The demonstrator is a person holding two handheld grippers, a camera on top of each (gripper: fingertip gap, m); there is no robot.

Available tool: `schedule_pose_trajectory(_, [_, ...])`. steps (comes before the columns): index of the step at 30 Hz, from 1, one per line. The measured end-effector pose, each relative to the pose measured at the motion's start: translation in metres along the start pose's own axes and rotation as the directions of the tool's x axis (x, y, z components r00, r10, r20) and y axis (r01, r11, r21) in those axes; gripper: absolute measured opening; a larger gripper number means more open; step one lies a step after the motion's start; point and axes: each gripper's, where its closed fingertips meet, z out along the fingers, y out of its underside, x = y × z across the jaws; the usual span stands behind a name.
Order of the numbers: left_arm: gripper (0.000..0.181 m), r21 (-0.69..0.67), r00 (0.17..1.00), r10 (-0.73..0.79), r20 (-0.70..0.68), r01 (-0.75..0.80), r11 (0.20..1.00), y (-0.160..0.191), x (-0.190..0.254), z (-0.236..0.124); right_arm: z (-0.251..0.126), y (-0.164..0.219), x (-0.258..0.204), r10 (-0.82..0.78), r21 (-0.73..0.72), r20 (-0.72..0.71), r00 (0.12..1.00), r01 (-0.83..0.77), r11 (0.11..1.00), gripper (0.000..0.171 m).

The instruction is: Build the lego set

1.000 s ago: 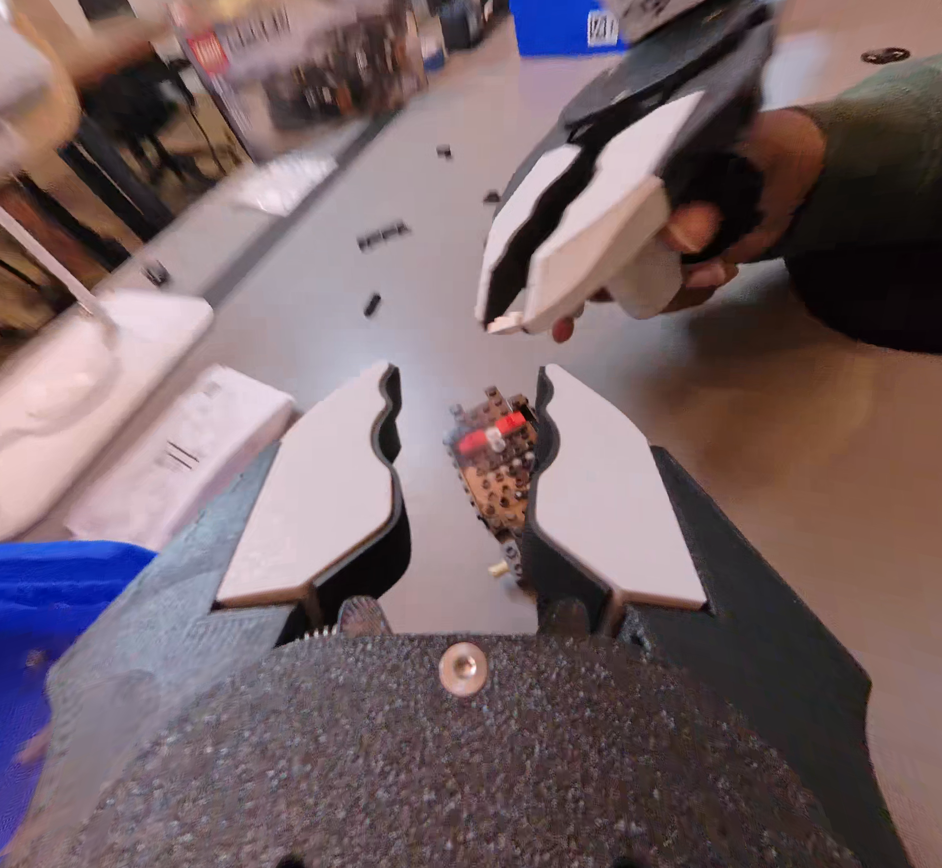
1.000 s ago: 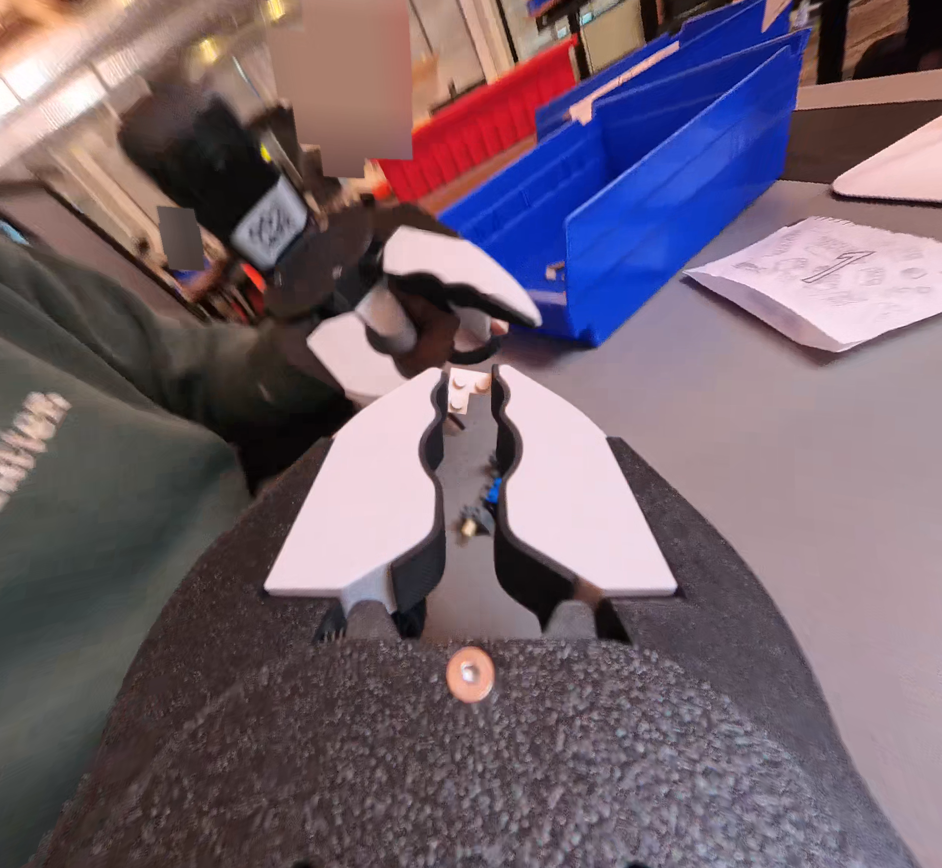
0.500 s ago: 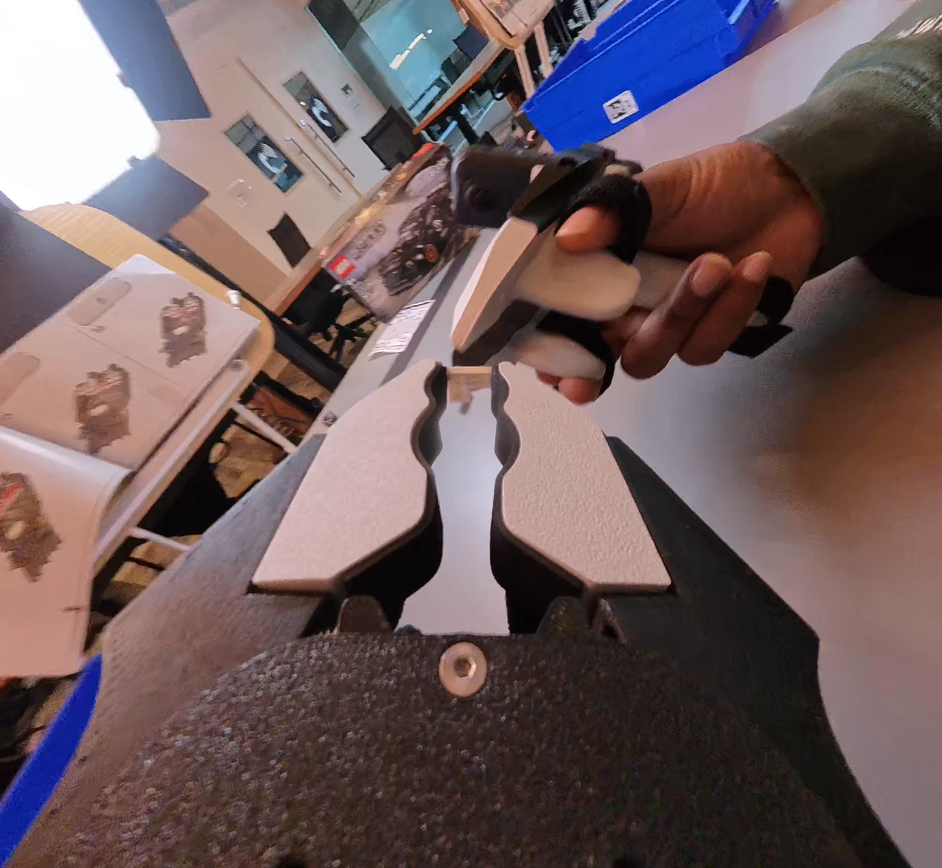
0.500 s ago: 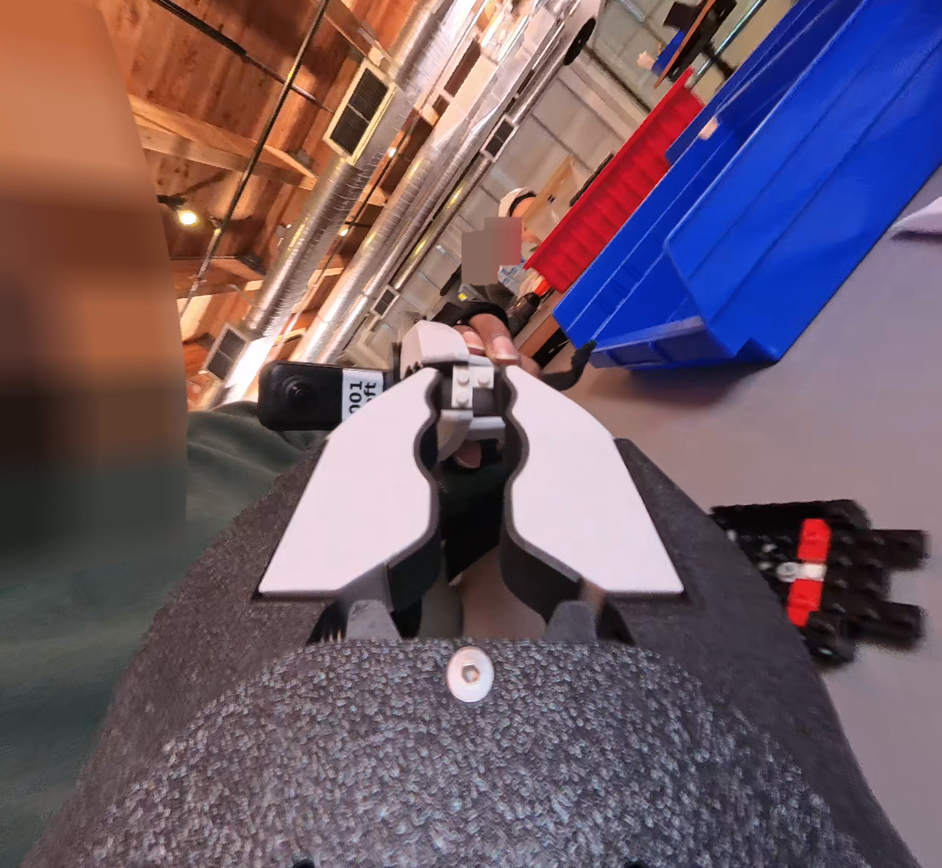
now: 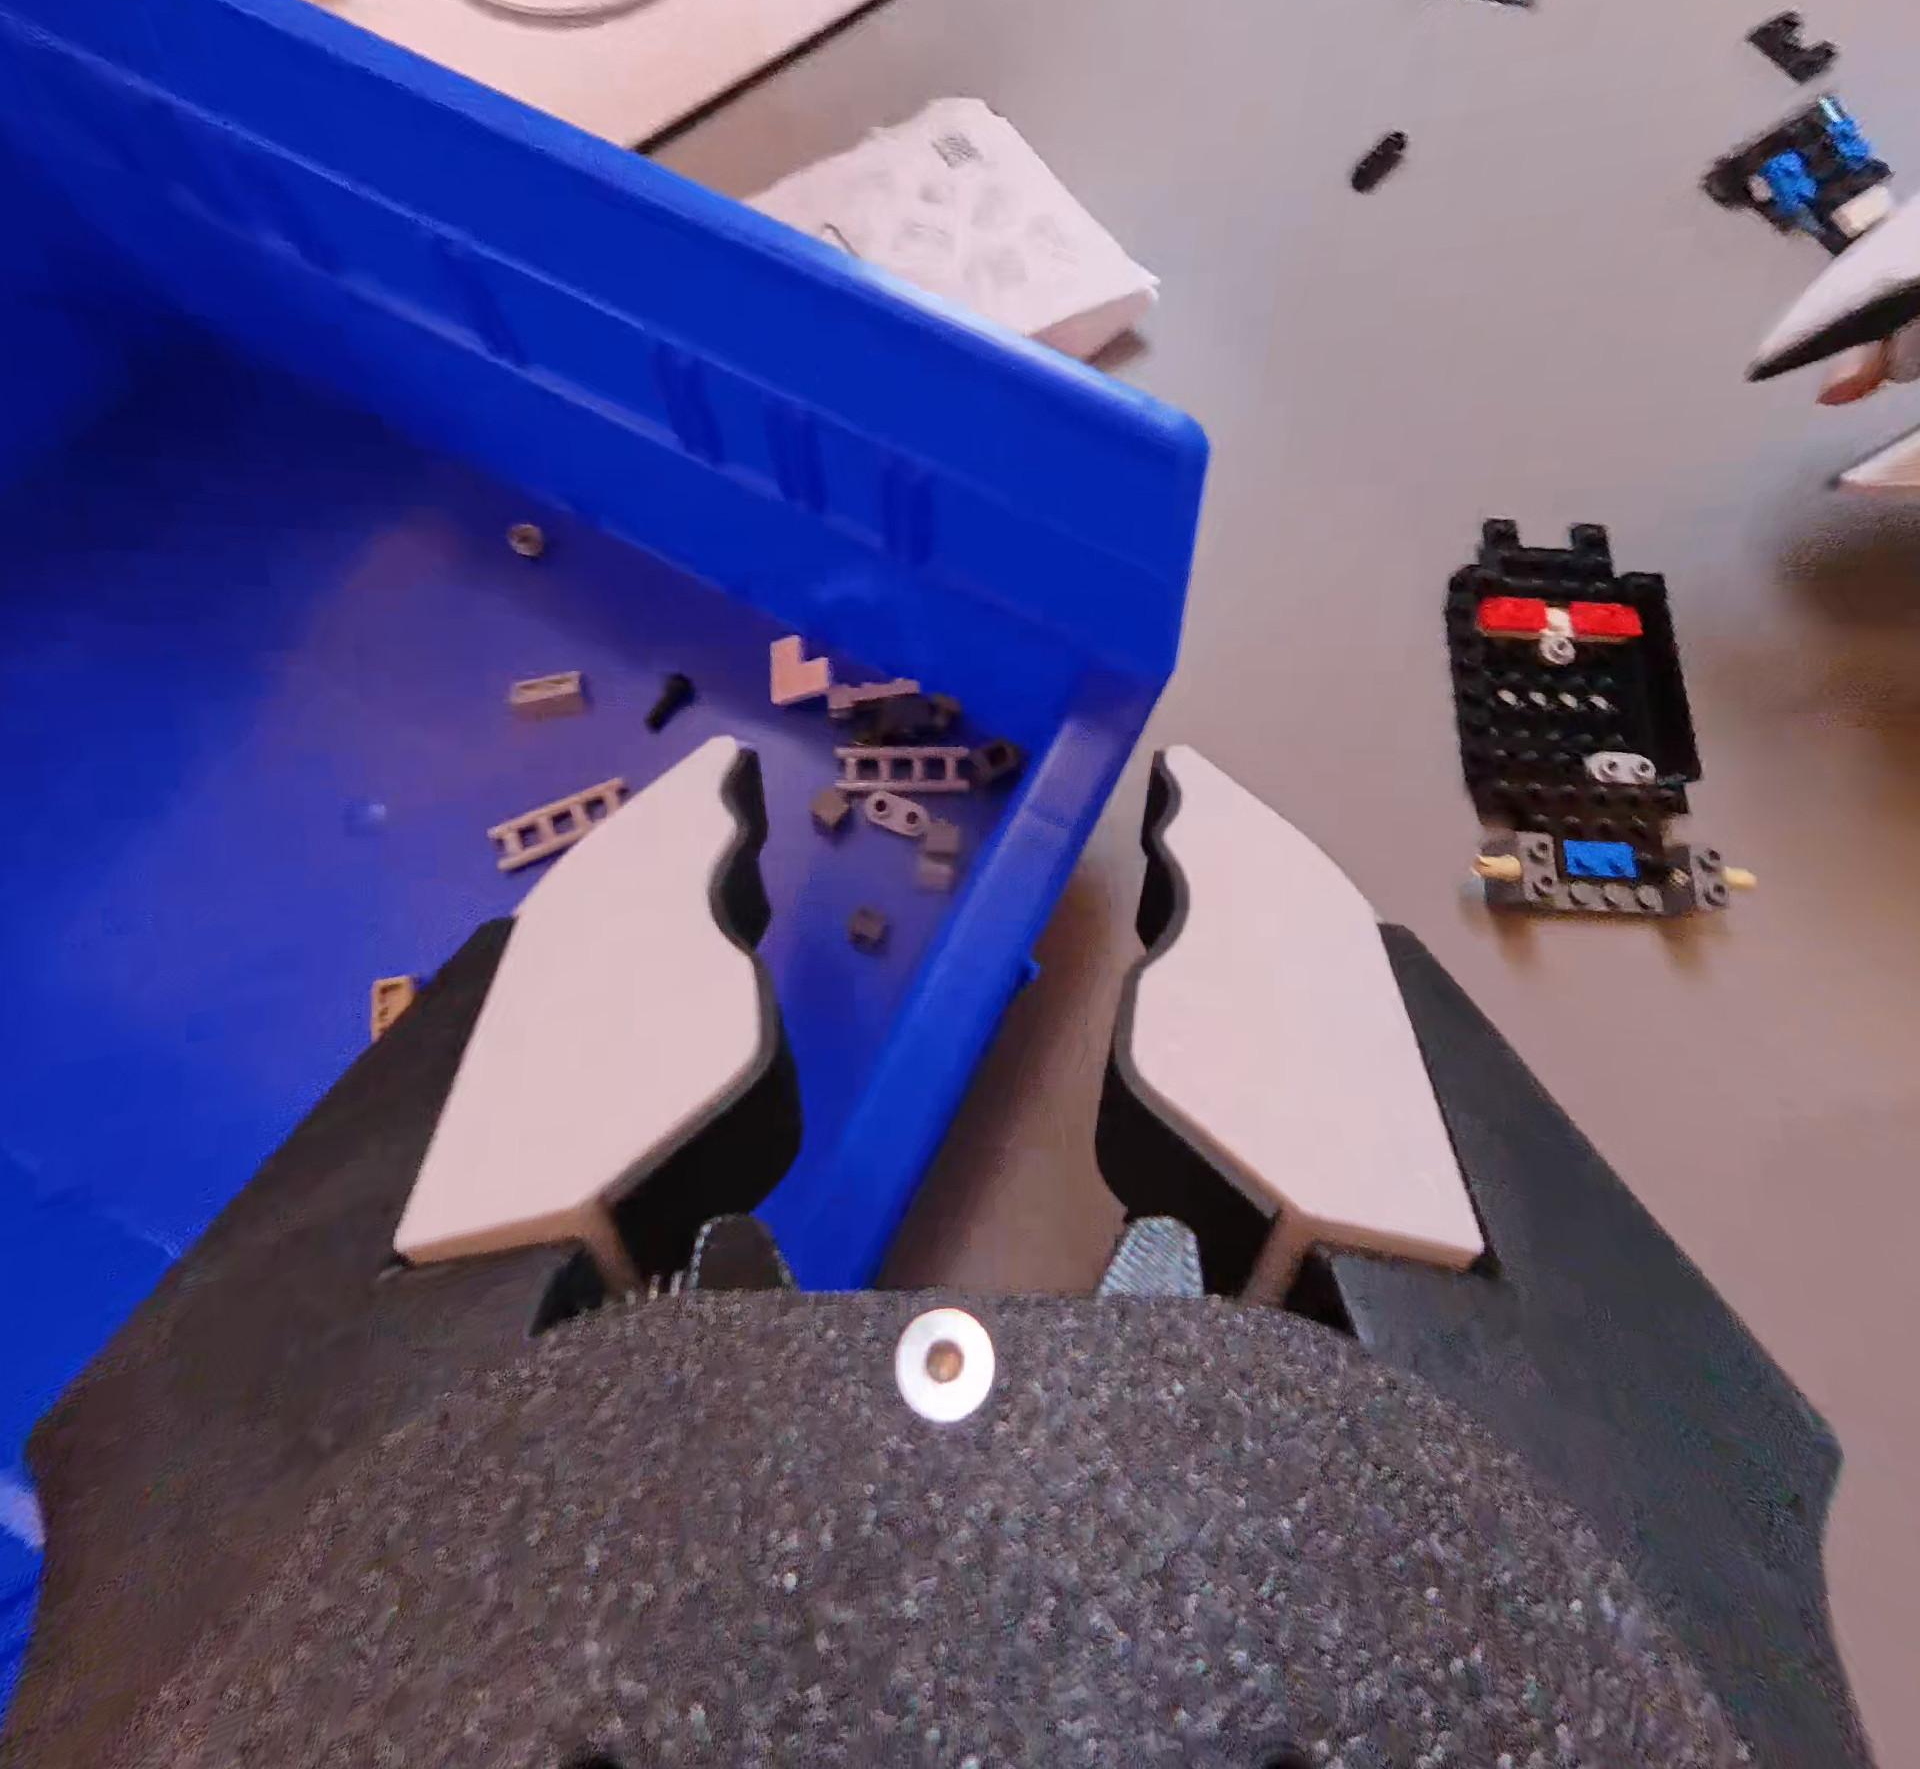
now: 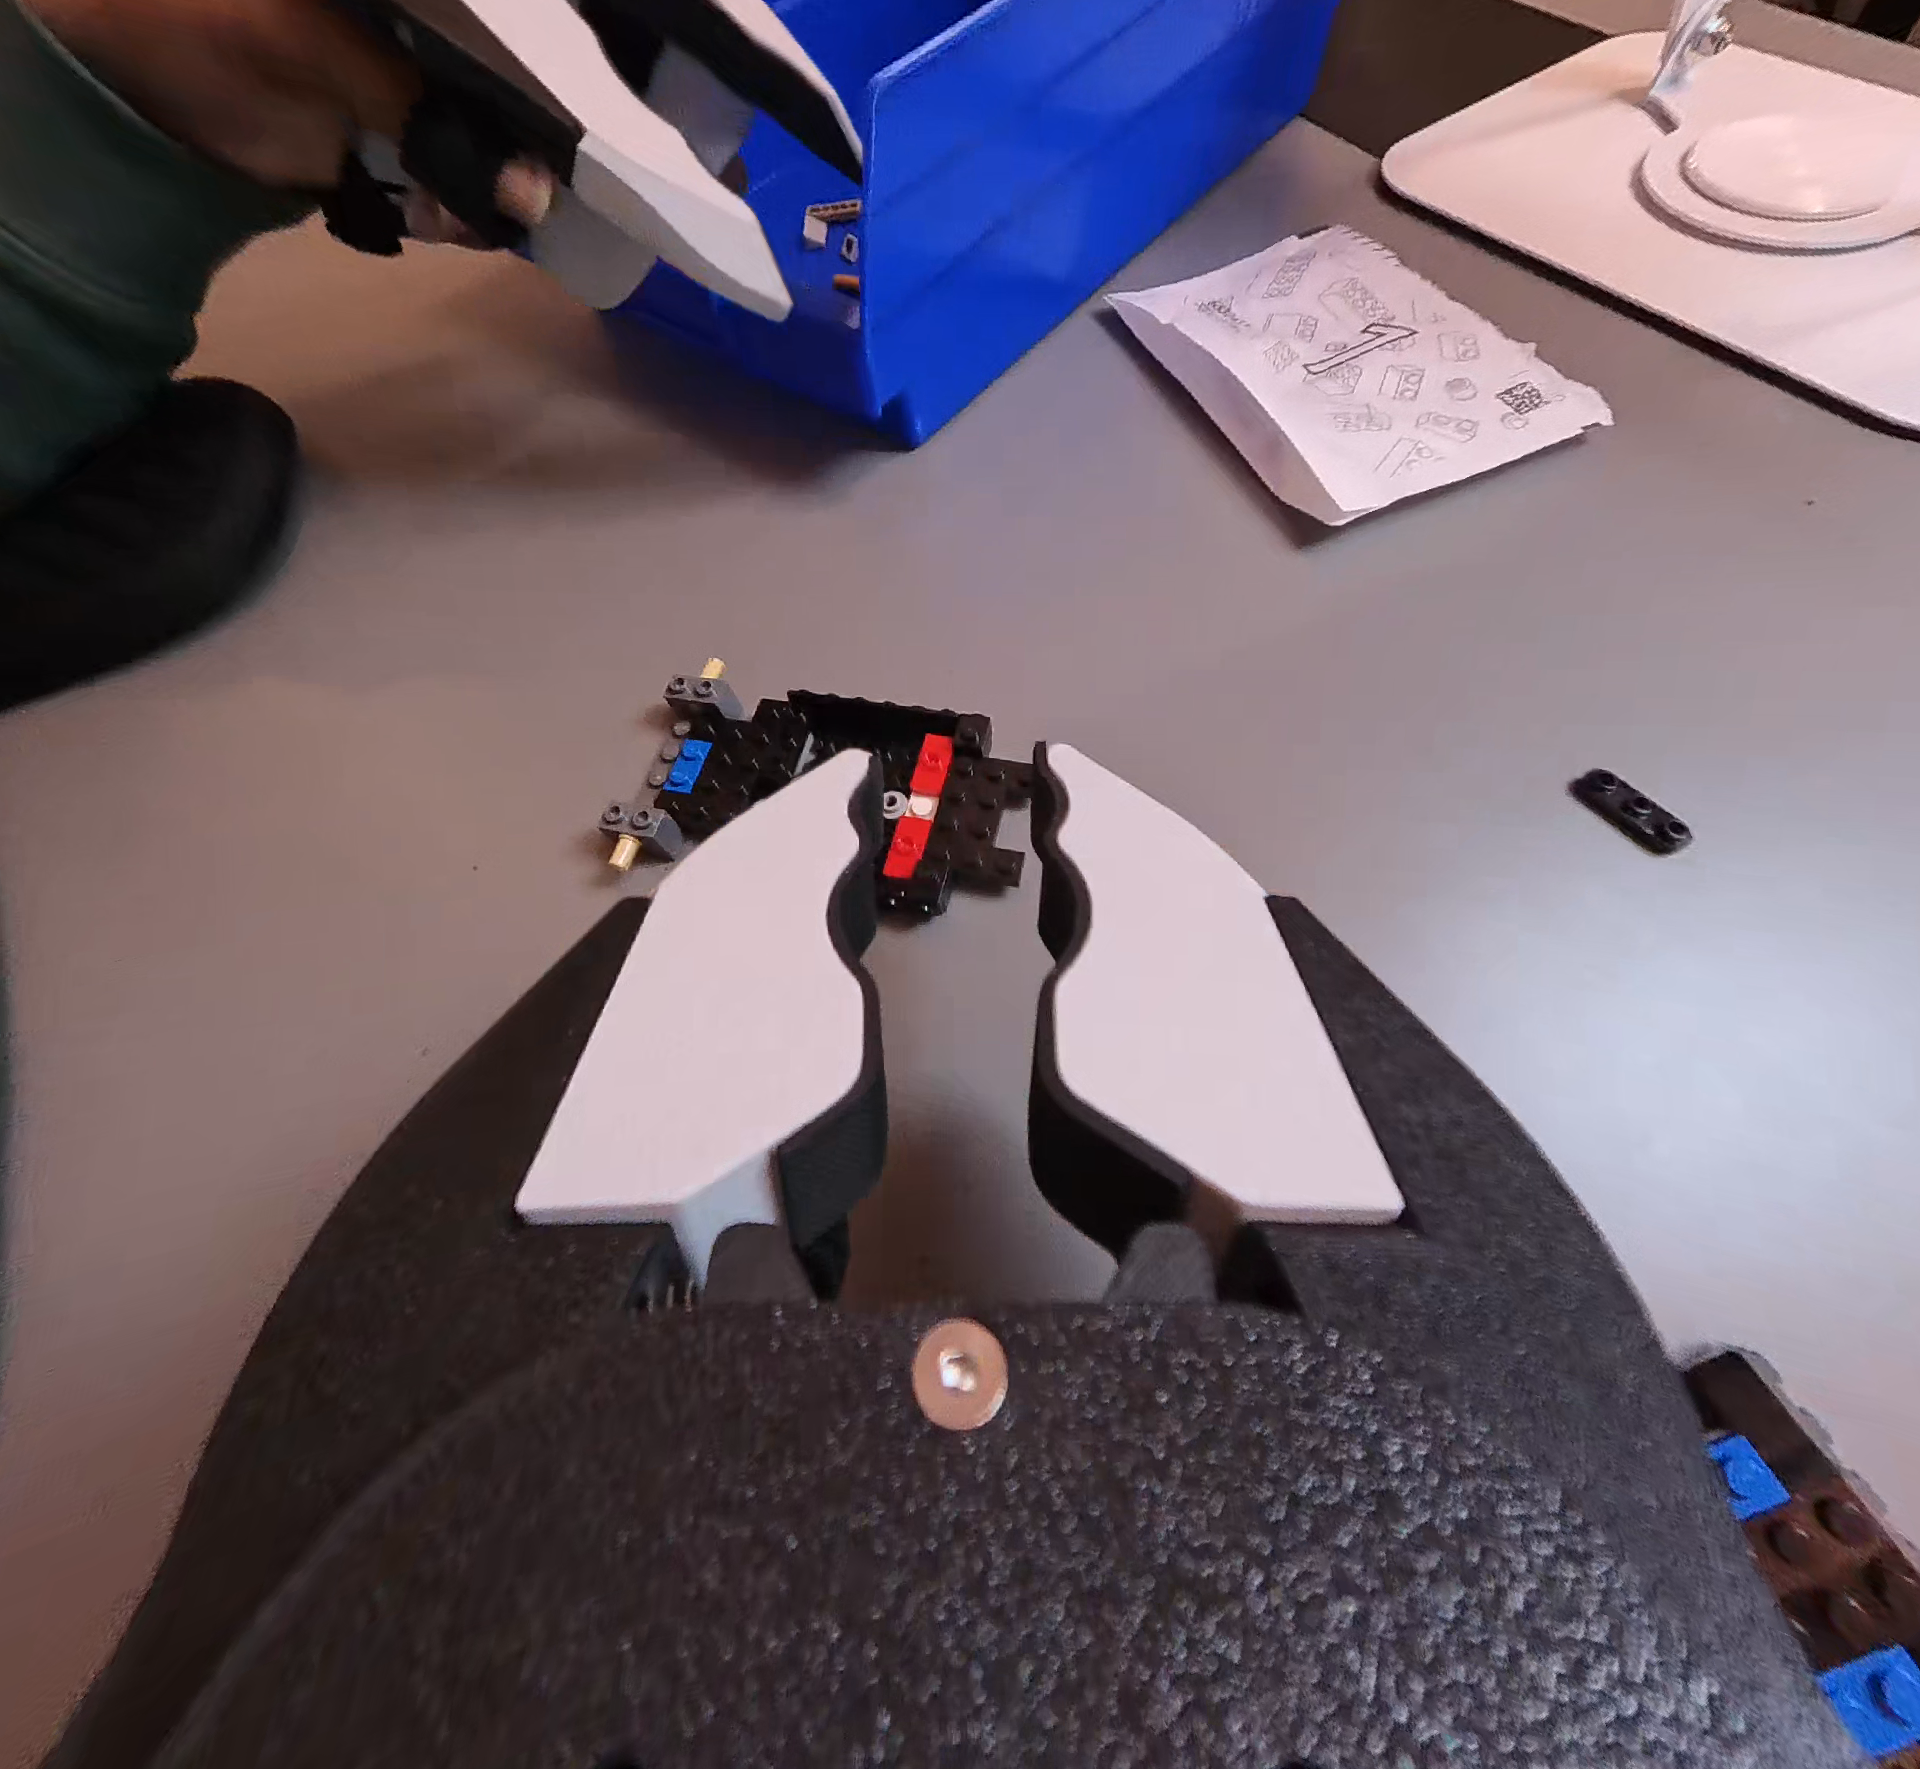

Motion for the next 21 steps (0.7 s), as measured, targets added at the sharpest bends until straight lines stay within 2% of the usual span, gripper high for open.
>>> schedule_pose_trajectory(2, [0.075,-0.002,0.999,0.04,-0.016,-0.04,0.999,0.001,0.004,0.0,0.0,-0.001,-0.001,-0.002,0.005,0.005,1.0,0.002,1.0,0.027])
schedule_pose_trajectory(5, [0.076,0.052,0.991,0.13,-0.036,-0.128,0.99,-0.006,0.016,-0.003,0.004,0.004,-0.003,0.005,-0.016,0.021,1.0,-0.004,1.0,0.027])
schedule_pose_trajectory(6, [0.067,0.096,0.984,0.171,-0.047,-0.166,0.982,-0.013,0.023,-0.006,0.006,0.007,-0.004,-0.003,-0.034,0.019,1.0,0.004,0.999,0.027])
schedule_pose_trajectory(8, [0.027,0.183,0.95,0.275,-0.144,-0.248,0.951,-0.021,0.055,-0.015,0.013,0.014,-0.005,-0.031,-0.08,-0.005,0.999,0.031,0.996,0.027])
schedule_pose_trajectory(9, [0.02,0.22,0.935,0.3,-0.188,-0.258,0.941,-0.024,0.071,-0.017,0.016,0.016,-0.005,-0.048,-0.101,-0.02,0.999,0.046,0.994,0.027])
schedule_pose_trajectory(11, [0.027,0.198,0.917,0.286,-0.276,-0.237,0.951,-0.019,0.102,-0.009,0.023,0.019,-0.005,-0.077,-0.142,-0.055,0.996,0.068,0.987,0.027])
schedule_pose_trajectory(12, [0.04,0.142,0.906,0.278,-0.319,-0.244,0.959,-0.01,0.116,-0.001,0.026,0.02,-0.004,-0.085,-0.159,-0.073,0.994,0.073,0.985,0.028])
schedule_pose_trajectory(16, [0.076,-0.044,0.906,0.274,-0.323,-0.304,0.952,0.027,0.143,0.04,0.039,0.023,-0.001,-0.111,-0.221,-0.136,0.984,0.079,0.972,0.03])
schedule_pose_trajectory(18, [0.079,-0.044,0.908,0.238,-0.344,-0.268,0.962,0.025,0.155,0.047,0.044,0.027,0.003,-0.16,-0.264,-0.174,0.972,0.11,0.958,0.032])
schedule_pose_trajectory(21, [0.077,-0.053,0.918,0.211,-0.337,-0.243,0.969,0.02,0.161,0.054,0.048,0.026,0.003,-0.141,-0.267,-0.182,0.973,0.09,0.96,0.03])
